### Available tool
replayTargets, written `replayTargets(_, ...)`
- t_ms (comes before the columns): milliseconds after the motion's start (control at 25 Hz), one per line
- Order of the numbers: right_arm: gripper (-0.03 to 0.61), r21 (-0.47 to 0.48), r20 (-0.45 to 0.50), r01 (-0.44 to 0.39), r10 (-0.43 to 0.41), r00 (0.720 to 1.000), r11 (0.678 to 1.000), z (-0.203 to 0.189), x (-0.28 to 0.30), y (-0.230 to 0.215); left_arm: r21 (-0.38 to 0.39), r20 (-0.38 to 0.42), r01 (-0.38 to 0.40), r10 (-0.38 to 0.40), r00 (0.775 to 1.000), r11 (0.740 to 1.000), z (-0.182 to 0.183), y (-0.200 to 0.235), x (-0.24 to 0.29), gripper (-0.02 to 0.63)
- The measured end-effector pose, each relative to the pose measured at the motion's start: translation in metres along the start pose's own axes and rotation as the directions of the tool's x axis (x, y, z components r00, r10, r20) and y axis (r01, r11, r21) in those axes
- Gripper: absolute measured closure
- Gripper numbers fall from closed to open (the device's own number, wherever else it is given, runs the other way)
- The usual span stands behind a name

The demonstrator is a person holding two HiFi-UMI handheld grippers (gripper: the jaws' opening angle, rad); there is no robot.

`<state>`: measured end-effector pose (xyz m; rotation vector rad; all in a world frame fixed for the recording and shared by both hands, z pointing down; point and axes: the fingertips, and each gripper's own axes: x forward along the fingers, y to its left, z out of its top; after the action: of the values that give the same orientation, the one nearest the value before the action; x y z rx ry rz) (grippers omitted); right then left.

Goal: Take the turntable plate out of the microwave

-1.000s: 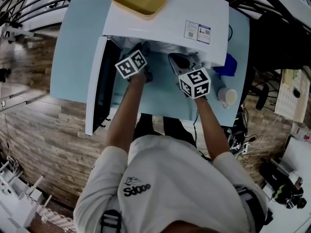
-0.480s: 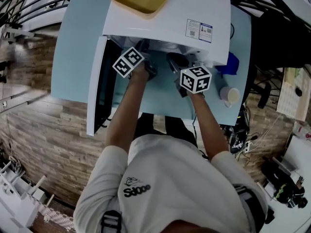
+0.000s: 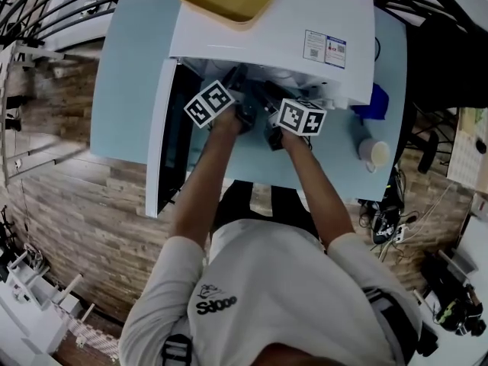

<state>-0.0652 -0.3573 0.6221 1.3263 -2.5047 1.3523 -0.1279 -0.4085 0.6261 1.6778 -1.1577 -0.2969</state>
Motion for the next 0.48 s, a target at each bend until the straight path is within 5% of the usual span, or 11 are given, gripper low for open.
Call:
replayTargets(320, 0.405, 0.221, 0.104, 0.012, -0.035, 0.994, 0.975, 0.012, 0.009, -0.016, 0.011, 0.007, 0.044, -0.044, 0.999, 0.999, -0.001, -0.005, -0.003, 0.474)
replayTargets(360, 0.403, 0.240, 0.110, 0.011, -0.038, 0.993, 0.971, 0.011, 0.010, -0.016, 0.028, 0.019, 0.067, -0.068, 0.998, 0.997, 0.001, -0.012, -0.003, 0.535)
replayTargets(480, 0.403, 0.259, 0.122, 0.006, -0.039, 0.992, 0.966, 0.010, 0.012, -0.014, 0.057, 0.000, 0.116, -0.116, 0.993, 0.992, 0.007, -0.036, 0.005, 0.552)
